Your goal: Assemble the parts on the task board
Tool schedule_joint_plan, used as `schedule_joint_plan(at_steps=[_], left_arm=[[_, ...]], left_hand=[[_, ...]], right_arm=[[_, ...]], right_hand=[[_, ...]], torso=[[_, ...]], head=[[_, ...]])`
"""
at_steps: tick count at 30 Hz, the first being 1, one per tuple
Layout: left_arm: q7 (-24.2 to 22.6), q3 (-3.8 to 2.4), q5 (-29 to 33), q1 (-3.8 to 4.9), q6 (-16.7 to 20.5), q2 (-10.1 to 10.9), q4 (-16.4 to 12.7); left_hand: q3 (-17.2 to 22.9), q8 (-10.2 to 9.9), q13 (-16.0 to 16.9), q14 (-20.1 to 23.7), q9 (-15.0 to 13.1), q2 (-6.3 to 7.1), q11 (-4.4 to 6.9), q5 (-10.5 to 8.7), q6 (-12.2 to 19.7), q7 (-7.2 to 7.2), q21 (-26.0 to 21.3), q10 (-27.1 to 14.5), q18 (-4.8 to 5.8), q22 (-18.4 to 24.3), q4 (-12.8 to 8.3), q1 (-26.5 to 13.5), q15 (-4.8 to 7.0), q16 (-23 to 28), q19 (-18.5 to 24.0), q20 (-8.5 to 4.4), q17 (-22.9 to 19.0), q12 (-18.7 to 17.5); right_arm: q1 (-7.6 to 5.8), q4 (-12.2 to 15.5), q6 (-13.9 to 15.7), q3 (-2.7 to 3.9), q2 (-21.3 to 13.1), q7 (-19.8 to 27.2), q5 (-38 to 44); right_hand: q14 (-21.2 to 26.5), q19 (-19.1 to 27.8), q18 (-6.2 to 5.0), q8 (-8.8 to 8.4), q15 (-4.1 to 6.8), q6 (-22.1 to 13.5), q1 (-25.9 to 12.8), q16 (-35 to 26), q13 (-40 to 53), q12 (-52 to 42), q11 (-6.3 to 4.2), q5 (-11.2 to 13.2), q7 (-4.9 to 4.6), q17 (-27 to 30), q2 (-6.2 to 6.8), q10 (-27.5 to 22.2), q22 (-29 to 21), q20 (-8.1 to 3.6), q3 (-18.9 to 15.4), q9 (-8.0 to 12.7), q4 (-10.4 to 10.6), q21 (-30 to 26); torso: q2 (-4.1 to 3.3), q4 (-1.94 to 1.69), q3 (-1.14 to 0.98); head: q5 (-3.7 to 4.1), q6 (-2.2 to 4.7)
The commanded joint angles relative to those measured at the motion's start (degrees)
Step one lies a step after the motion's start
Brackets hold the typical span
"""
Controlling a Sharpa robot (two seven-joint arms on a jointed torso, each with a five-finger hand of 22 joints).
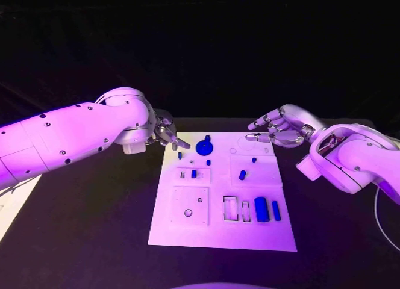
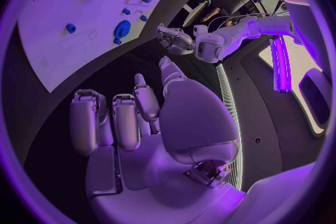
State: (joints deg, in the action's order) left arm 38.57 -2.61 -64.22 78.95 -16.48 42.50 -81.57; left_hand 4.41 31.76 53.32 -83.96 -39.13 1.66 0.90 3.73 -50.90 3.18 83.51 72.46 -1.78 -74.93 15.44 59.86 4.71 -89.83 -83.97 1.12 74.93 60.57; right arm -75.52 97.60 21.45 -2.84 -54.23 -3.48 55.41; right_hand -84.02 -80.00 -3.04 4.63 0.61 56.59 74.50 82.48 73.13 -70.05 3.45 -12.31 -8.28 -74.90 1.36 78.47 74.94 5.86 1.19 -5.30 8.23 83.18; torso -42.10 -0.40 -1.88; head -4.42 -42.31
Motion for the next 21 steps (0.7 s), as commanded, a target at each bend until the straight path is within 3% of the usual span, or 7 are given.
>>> schedule_joint_plan(at_steps=[1,6,11,21], left_arm=[[-0.6,0.13,1.91,0.4,-2.97,-1.75,3.35],[-1.36,0.47,2.25,0.68,-2.06,-5.37,10.41],[-1.6,0.82,2.45,0.73,-3.98,-7.78,15.12],[-1.81,2.11,3.32,0.37,-6.66,-10.55,19.25]], left_hand=[[-1.08,-1.7,-1.36,-6.04,1.4,-0.2,-0.55,0.16,1.01,0.74,-0.44,-1.11,-0.25,-6.72,0.19,1.45,-0.67,-0.17,-2.65,0.72,15.07,-0.99],[-2.84,-1.57,-0.73,-6.04,2.18,-0.31,-0.44,0.12,-0.6,0.54,0.15,-0.51,-0.12,-7.48,0.79,2.44,-0.68,-0.17,-2.98,0.99,15.07,-0.03],[-4.15,-0.77,0.05,-6.04,2.08,-0.75,-0.14,0.07,-1.77,0.13,0.73,0.16,0.04,-8.21,1.09,2.47,-0.45,-0.17,-3.29,0.87,15.07,0.93],[-5.52,-0.35,0.34,-6.04,1.97,-1.75,0.06,0.04,-2.11,-0.1,1.09,0.49,0.15,-8.67,1.29,1.6,-0.25,-0.17,-3.48,0.7,15.07,1.41]], right_arm=[[0.04,-0.12,-0.37,0.0,0.16,0.44,0.04],[0.05,-0.35,-0.46,-0.01,0.44,0.53,-0.04],[0.05,-0.47,-0.52,-0.01,0.58,0.56,-0.06],[0.06,-0.58,-0.64,-0.01,0.83,0.63,-0.07]], right_hand=[[-2.97,0.38,-0.33,0.15,0.11,0.37,-0.42,-0.13,-0.02,0.31,-0.04,-0.15,-0.03,-0.91,-0.35,-0.25,1.42,-0.16,-0.33,-0.03,0.03,-0.34],[-2.97,0.38,-0.33,0.15,0.12,0.37,-0.3,-0.14,0.0,0.28,-0.05,-0.22,-0.02,-0.91,-0.44,-0.23,1.41,-0.17,-0.34,-0.03,0.04,-0.36],[-2.96,0.4,-0.34,0.15,0.13,0.37,-0.23,-0.18,-0.01,0.29,-0.06,-0.27,-0.02,-0.87,-0.5,-0.23,1.39,-0.17,-0.35,-0.03,0.04,-0.38],[-2.98,0.42,-0.35,0.16,0.16,0.38,0.23,-0.24,-0.1,0.39,-0.09,-0.74,-0.01,-0.84,-0.75,-0.27,1.32,-0.2,-0.41,-0.03,0.01,-0.45]], torso=[[-0.04,0.01,0.08],[-0.17,0.27,0.18],[-0.27,0.31,0.16],[-0.28,0.25,0.22]], head=[[0.08,0.42],[-0.11,0.79],[-0.2,0.99],[-0.39,0.6]])
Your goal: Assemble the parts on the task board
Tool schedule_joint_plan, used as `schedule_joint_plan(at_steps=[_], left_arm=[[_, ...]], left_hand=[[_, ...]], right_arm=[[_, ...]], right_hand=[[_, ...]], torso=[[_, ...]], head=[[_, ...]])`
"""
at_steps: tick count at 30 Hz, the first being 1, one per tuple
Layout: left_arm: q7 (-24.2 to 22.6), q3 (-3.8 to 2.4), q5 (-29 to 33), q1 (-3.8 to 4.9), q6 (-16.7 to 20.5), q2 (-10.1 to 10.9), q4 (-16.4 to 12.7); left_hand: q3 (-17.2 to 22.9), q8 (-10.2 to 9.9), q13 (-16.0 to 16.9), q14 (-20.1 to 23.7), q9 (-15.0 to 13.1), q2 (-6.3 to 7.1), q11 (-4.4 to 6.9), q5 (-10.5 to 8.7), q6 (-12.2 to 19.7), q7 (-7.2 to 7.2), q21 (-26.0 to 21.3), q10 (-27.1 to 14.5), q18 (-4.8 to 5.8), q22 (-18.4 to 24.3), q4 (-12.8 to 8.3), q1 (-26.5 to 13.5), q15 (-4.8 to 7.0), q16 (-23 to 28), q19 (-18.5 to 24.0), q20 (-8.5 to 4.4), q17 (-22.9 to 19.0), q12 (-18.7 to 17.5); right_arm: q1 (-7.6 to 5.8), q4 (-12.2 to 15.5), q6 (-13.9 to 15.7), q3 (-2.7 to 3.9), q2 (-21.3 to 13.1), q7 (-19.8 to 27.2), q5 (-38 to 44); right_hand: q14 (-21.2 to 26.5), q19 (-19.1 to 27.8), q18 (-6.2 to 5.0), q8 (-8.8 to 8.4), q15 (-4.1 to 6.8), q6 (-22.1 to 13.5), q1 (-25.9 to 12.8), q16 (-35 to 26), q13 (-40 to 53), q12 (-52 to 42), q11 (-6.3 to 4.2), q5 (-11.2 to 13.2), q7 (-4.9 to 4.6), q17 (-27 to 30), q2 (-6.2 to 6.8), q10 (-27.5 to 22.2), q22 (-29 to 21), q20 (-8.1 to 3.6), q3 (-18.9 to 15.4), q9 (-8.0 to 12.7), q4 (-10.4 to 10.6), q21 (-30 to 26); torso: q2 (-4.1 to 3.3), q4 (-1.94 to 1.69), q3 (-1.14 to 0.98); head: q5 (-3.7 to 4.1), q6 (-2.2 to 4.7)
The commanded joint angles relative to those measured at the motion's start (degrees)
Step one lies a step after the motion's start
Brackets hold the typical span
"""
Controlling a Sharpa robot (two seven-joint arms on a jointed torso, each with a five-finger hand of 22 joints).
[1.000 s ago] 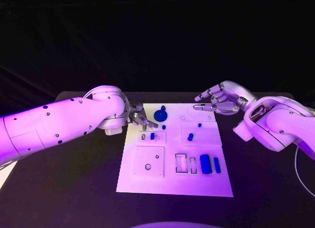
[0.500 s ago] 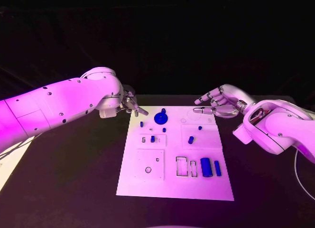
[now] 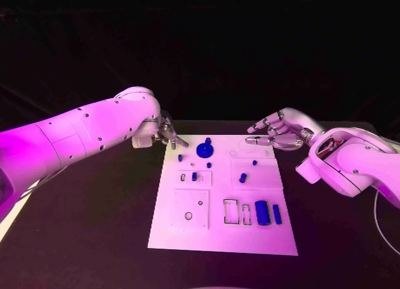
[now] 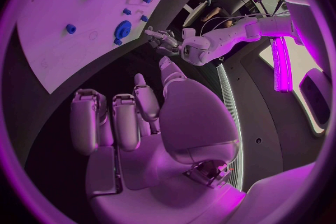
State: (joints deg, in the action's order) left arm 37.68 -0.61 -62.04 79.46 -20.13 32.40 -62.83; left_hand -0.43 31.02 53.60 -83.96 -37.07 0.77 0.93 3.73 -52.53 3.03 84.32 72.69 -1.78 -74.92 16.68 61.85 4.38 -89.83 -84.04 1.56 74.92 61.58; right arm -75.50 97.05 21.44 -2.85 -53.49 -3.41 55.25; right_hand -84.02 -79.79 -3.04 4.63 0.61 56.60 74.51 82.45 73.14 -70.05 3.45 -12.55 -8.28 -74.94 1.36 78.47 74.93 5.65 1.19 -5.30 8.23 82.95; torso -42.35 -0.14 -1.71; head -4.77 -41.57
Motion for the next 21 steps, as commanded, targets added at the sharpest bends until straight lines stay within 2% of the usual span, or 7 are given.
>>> schedule_joint_plan(at_steps=[1,7,21], left_arm=[[-0.96,0.2,1.24,-0.24,-3.13,-0.6,0.7],[-1.26,0.58,1.56,-0.81,-3.61,-1.11,1.54],[-2.02,0.85,2.6,-1.36,-4.35,-1.6,2.19]], left_hand=[[-1.2,0.45,0.02,-6.04,-0.09,-1.13,0.07,0.03,-0.49,0.01,0.28,0.26,0.15,-8.69,0.09,-0.87,0.12,-0.17,-3.42,0.22,15.08,0.42],[-1.85,0.54,-0.03,-6.04,-0.1,-1.66,0.13,0.07,-0.5,-0.03,0.27,0.27,0.15,-8.7,-0.06,-1.12,0.15,-0.17,-3.42,0.17,15.08,0.47],[-2.55,0.69,-0.22,-6.04,-0.04,-2.44,0.2,0.25,-0.49,-0.1,0.34,0.27,0.18,-8.87,-0.65,2.18,0.22,-0.17,-3.45,0.08,15.08,0.59]], right_arm=[[0.04,-0.02,-0.65,0.0,0.12,0.57,0.09],[0.05,-0.06,-0.69,0.0,0.21,0.61,0.09],[0.1,-0.13,-0.71,0.0,0.42,0.78,0.08]], right_hand=[[-2.98,0.22,-0.36,0.15,0.17,0.38,0.39,-0.25,-0.14,0.42,-0.09,-0.91,0.0,-0.79,-0.82,-0.29,1.29,-0.01,-0.49,-0.03,0.02,-0.26],[-3.01,0.2,-0.37,0.14,0.19,0.37,0.72,-0.3,-0.17,0.45,-0.1,-1.81,-0.01,-0.78,-0.91,-0.3,1.27,-0.03,-0.68,-0.02,0.06,-0.32],[-3.01,0.22,-0.37,0.15,0.2,0.38,0.92,-0.33,-0.18,0.45,-0.11,-2.08,-0.01,-0.75,-1.05,-0.29,1.22,-0.04,-0.7,-0.02,0.06,-0.36]], torso=[[0.04,-0.02,0.02],[0.11,-0.06,-0.02],[0.11,-0.02,-0.03]], head=[[-0.02,-0.19],[0.02,-0.54],[-0.07,-0.47]])
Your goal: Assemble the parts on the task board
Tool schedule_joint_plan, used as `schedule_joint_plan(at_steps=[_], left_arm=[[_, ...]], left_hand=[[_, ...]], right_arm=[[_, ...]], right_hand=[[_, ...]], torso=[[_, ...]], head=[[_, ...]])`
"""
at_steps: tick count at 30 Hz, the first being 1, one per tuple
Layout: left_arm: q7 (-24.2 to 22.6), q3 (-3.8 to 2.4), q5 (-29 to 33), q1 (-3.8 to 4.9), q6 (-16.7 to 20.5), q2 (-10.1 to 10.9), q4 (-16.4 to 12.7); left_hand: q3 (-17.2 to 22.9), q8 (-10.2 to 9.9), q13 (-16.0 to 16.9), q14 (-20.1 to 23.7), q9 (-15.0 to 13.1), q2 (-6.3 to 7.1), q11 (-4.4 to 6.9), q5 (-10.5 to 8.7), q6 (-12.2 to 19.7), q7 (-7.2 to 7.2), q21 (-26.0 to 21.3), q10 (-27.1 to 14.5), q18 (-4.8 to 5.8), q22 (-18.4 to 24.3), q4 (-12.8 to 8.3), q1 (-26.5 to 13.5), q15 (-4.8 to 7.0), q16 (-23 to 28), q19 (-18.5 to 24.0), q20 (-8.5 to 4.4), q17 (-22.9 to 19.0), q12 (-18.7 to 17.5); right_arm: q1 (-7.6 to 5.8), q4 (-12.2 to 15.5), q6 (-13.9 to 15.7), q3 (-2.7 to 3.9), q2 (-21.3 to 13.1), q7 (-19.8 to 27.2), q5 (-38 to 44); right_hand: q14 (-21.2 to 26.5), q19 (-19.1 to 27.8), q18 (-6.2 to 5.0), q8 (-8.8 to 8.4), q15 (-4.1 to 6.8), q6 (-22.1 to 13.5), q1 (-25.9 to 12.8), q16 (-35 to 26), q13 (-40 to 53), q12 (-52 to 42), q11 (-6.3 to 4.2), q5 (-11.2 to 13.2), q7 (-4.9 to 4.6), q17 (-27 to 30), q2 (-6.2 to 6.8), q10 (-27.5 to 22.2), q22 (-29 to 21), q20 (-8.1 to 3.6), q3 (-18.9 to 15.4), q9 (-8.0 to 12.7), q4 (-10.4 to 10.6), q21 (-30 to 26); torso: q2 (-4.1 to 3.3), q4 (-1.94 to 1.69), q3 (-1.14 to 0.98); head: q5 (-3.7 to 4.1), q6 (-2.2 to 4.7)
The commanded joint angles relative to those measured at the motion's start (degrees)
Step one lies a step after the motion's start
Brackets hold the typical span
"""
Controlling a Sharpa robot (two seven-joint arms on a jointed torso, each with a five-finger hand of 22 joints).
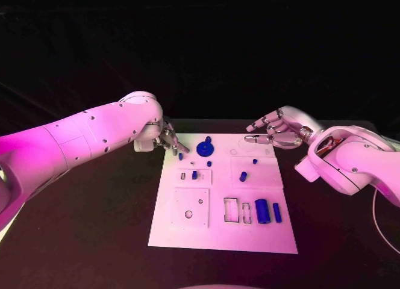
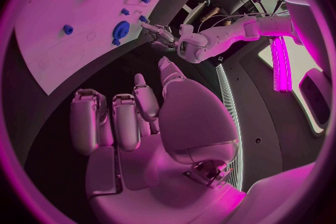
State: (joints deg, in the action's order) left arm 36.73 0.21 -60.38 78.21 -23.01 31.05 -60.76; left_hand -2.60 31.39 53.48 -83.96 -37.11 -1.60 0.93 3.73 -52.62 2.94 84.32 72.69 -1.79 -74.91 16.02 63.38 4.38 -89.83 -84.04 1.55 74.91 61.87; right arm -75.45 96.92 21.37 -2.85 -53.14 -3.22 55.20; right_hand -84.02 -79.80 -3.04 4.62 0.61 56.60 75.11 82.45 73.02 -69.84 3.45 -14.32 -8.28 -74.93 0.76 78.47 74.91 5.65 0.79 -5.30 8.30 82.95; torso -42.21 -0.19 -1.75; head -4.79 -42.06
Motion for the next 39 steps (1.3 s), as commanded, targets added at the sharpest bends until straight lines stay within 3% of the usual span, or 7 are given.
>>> schedule_joint_plan(at_steps=[1,22,25,29,34,37,39], left_arm=[[-1.11,0.05,0.95,-0.16,-1.41,-0.29,0.16],[-1.17,0.13,1.03,-0.45,-1.09,-0.44,0.37],[-1.23,0.13,1.03,-0.45,-0.74,-0.42,0.39],[-1.34,0.13,1.23,-0.46,-0.48,-0.41,0.41],[-1.61,0.13,1.55,-0.46,-0.25,-0.4,0.42],[-1.78,0.15,1.63,-0.46,-0.36,-0.41,0.47],[-1.86,0.18,1.68,-0.46,-0.5,-0.42,0.5]], left_hand=[[-0.43,0.33,-0.13,-6.04,0.02,-0.13,0.2,0.26,-0.39,0.0,0.33,0.26,0.19,-8.88,-0.06,0.98,0.22,-0.17,-3.45,0.08,15.09,0.31],[-0.47,0.51,-0.33,-6.04,0.05,-1.09,0.21,0.33,-0.46,-0.02,0.34,0.22,0.2,-8.98,-0.92,4.19,0.22,-0.17,-3.46,0.08,15.09,0.39],[-0.13,0.58,-0.38,-6.04,0.05,-1.77,0.24,0.37,-0.51,-0.04,0.3,0.22,0.19,-8.96,-1.3,5.18,0.25,-0.17,-3.45,0.06,15.09,0.41],[1.35,0.57,-0.48,-6.04,0.09,-3.2,0.39,0.45,-0.34,-0.2,0.27,0.18,0.18,-8.97,-2.75,7.92,0.36,-0.17,-3.44,-0.01,15.09,0.4],[5.79,0.07,-0.94,-6.04,0.38,-5.44,0.76,0.71,0.62,-0.57,0.19,-0.26,0.16,-8.95,-6.55,13.97,0.7,-0.17,-3.4,-0.29,15.09,-0.05],[10.1,-0.51,-1.39,-6.04,0.7,-5.62,0.75,0.89,1.52,-0.44,0.13,-0.78,0.15,-8.93,-9.39,17.61,0.77,-0.17,-3.37,-0.47,15.09,-0.67],[13.4,-0.63,-1.72,-6.04,0.82,-4.7,0.45,0.81,1.68,-0.11,0.04,-0.84,0.15,-8.88,-10.25,17.81,0.52,-0.17,-3.34,-0.34,15.09,-1.0]], right_arm=[[0.05,0.0,-0.64,0.0,0.08,0.59,0.14],[0.09,0.02,-0.72,0.0,0.1,0.55,0.14],[0.09,0.03,-0.73,0.0,0.09,0.55,0.14],[0.09,0.05,-0.74,0.0,0.06,0.54,0.14],[0.09,0.06,-0.77,0.0,0.06,0.54,0.14],[0.09,0.07,-0.79,0.0,0.06,0.55,0.13],[0.09,0.08,-0.8,0.0,0.06,0.55,0.13]], right_hand=[[-3.01,0.22,-0.37,0.15,0.2,0.38,0.32,-0.33,-0.06,0.24,-0.11,-0.32,-0.01,-0.76,-0.45,-0.29,1.23,-0.05,-0.3,-0.02,-0.01,-0.36],[-3.01,0.22,-0.37,0.15,0.2,0.38,0.32,-0.33,-0.06,0.24,-0.11,-0.32,-0.01,-0.76,-0.45,-0.29,1.23,-0.05,-0.3,-0.02,-0.01,-0.36],[-3.01,0.22,-0.37,0.15,0.2,0.38,0.32,-0.33,-0.06,0.24,-0.11,-0.32,-0.01,-0.76,-0.45,-0.29,1.23,-0.05,-0.3,-0.02,-0.01,-0.36],[-3.01,0.22,-0.37,0.15,0.2,0.38,0.32,-0.33,-0.06,0.24,-0.11,-0.32,-0.01,-0.76,-0.45,-0.29,1.23,-0.05,-0.3,-0.02,-0.01,-0.36],[-3.01,0.22,-0.37,0.15,0.2,0.38,0.32,-0.33,-0.06,0.24,-0.11,-0.32,-0.01,-0.76,-0.45,-0.29,1.23,-0.05,-0.3,-0.02,-0.01,-0.36],[-3.01,0.22,-0.37,0.15,0.2,0.38,0.32,-0.33,-0.06,0.24,-0.11,-0.32,-0.01,-0.76,-0.45,-0.29,1.23,-0.05,-0.3,-0.02,-0.01,-0.36],[-3.01,0.22,-0.37,0.15,0.2,0.38,0.32,-0.33,-0.06,0.24,-0.11,-0.32,-0.01,-0.76,-0.45,-0.29,1.23,-0.05,-0.3,-0.02,-0.01,-0.36]], torso=[[-0.03,0.03,0.0],[-0.01,0.01,-0.06],[0.01,0.01,-0.05],[-0.01,-0.01,-0.05],[0.0,0.0,-0.03],[0.01,0.0,-0.05],[0.01,0.01,-0.05]], head=[[-0.05,0.01],[0.0,-0.17],[0.05,-0.14],[0.06,-0.22],[0.08,-0.23],[0.09,-0.24],[0.07,-0.31]])
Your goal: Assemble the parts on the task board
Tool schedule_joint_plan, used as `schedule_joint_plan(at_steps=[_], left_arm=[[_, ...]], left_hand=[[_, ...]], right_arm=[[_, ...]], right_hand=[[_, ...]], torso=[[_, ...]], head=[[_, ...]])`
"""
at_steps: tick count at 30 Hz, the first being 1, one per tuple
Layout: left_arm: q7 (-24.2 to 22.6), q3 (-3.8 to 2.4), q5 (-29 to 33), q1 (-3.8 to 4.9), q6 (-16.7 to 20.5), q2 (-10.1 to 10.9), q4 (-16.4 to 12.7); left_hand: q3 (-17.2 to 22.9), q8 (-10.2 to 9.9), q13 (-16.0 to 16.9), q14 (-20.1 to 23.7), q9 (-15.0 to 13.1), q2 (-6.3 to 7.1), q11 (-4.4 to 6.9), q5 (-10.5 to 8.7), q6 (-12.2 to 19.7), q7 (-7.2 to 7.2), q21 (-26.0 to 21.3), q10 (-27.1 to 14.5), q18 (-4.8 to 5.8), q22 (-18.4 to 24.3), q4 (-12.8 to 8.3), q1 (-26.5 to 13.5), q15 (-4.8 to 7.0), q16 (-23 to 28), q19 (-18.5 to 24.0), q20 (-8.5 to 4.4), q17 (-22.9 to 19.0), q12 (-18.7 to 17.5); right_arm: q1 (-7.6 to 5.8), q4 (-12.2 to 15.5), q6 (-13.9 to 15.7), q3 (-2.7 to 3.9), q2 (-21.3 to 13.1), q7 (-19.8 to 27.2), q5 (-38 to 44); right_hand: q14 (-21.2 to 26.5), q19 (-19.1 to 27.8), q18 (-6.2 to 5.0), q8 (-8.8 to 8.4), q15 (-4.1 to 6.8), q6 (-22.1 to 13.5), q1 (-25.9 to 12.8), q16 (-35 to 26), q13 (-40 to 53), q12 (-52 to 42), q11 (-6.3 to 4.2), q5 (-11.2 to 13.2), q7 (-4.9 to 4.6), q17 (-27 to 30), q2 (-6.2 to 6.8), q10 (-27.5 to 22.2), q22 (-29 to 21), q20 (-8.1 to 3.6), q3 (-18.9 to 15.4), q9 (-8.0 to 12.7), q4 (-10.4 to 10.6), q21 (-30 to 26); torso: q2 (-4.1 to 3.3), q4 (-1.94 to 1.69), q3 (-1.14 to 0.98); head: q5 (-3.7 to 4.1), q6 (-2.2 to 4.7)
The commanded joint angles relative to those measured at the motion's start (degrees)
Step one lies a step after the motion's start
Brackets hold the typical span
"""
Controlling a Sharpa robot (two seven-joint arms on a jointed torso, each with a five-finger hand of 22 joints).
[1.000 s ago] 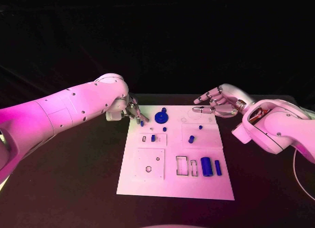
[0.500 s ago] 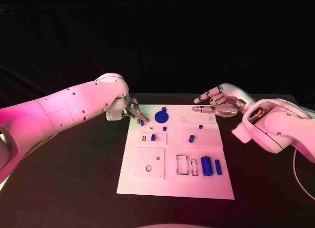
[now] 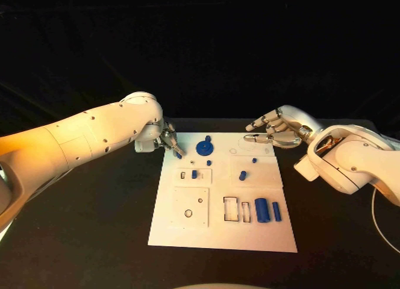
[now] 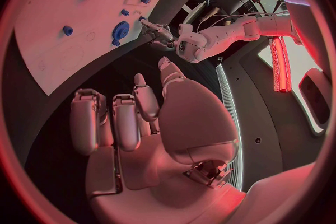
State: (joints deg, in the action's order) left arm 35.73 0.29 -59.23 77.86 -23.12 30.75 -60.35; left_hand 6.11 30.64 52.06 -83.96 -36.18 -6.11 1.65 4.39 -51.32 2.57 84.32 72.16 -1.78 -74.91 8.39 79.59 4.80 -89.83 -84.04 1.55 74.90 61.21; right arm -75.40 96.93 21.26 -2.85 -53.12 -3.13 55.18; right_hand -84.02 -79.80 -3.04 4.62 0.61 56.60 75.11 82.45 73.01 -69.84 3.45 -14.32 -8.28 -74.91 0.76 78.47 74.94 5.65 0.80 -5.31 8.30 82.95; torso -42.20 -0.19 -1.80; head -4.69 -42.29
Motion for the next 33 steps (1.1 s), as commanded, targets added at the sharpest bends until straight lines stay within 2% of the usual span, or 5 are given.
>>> schedule_joint_plan(at_steps=[1,8,14,25,33], left_arm=[[-0.9,0.11,0.6,-0.12,-0.45,-0.11,0.09],[-1.3,0.19,1.98,-0.18,0.22,0.41,-0.31],[-2.11,0.22,5.37,-0.25,3.65,2.82,-3.4],[-5.08,0.44,8.01,-0.4,11.02,10.85,-16.25],[-7.11,0.93,0.65,-2.68,12.2,13.53,-21.37]], left_hand=[[7.77,0.21,-0.51,-6.04,-0.08,0.94,-0.55,0.06,0.21,0.24,0.03,-0.14,0.13,-8.92,-2.57,0.31,-0.29,-0.17,-3.34,-0.2,15.1,-0.44],[18.58,0.88,-1.06,-6.04,-0.43,5.25,-0.62,0.0,0.27,0.5,-0.23,0.15,0.09,-8.8,-4.09,-3.17,-0.12,-0.17,-3.28,0.12,15.1,-0.62],[27.66,2.27,-1.17,-6.04,-1.35,8.65,-0.49,0.18,0.26,0.71,-0.42,0.85,0.04,-8.77,-5.96,-7.05,-0.26,-0.17,-3.28,0.0,15.1,-0.38],[32.76,3.39,-0.44,-6.04,-1.93,11.1,-0.18,1.87,-0.47,0.22,-0.03,2.19,0.16,-9.29,-7.96,-9.73,-0.03,-0.17,-3.52,-0.24,15.1,0.47],[33.76,3.42,0.45,-6.04,-1.8,11.93,-0.02,2.31,-1.11,0.04,0.27,2.95,0.25,-9.63,-8.58,-10.3,0.06,-0.17,-3.66,-0.32,15.1,1.13]], right_arm=[[0.04,0.07,-0.7,0.0,0.04,0.46,0.14],[0.04,0.1,-0.86,0.0,0.03,0.46,0.12],[0.04,0.12,-1.0,0.0,-0.01,0.48,0.06],[0.04,0.15,-1.18,0.0,-0.15,0.43,-0.1],[0.05,0.11,-1.28,-0.01,-0.18,0.43,-0.12]], right_hand=[[-3.01,0.22,-0.37,0.15,0.2,0.38,0.32,-0.33,-0.05,0.24,-0.11,-0.32,-0.01,-0.78,-0.45,-0.29,1.2,-0.05,-0.3,-0.02,0.0,-0.36],[-3.01,0.22,-0.37,0.15,0.2,0.38,0.32,-0.33,-0.05,0.24,-0.11,-0.32,-0.01,-0.78,-0.45,-0.29,1.2,-0.05,-0.3,-0.02,0.0,-0.36],[-3.01,0.22,-0.37,0.15,0.2,0.38,0.32,-0.33,-0.05,0.24,-0.11,-0.32,-0.01,-0.78,-0.45,-0.29,1.2,-0.05,-0.3,-0.02,0.0,-0.36],[-3.04,0.17,-0.36,0.15,0.2,0.38,0.49,-0.31,0.11,0.03,-0.11,-0.47,-0.02,-0.86,-0.55,-0.15,1.25,-0.06,-0.38,-0.02,0.02,-0.35],[-3.04,0.17,-0.36,0.15,0.2,0.38,0.49,-0.31,0.11,0.03,-0.11,-0.47,-0.02,-0.86,-0.55,-0.15,1.25,-0.06,-0.38,-0.02,0.02,-0.35]], torso=[[0.0,0.01,0.0],[0.06,0.0,0.0],[0.04,-0.01,-0.06],[-0.01,-0.04,0.02],[0.06,-0.15,0.07]], head=[[-0.03,-0.08],[-0.18,-0.17],[-0.24,-0.13],[-0.55,-0.13],[-0.69,-0.17]])
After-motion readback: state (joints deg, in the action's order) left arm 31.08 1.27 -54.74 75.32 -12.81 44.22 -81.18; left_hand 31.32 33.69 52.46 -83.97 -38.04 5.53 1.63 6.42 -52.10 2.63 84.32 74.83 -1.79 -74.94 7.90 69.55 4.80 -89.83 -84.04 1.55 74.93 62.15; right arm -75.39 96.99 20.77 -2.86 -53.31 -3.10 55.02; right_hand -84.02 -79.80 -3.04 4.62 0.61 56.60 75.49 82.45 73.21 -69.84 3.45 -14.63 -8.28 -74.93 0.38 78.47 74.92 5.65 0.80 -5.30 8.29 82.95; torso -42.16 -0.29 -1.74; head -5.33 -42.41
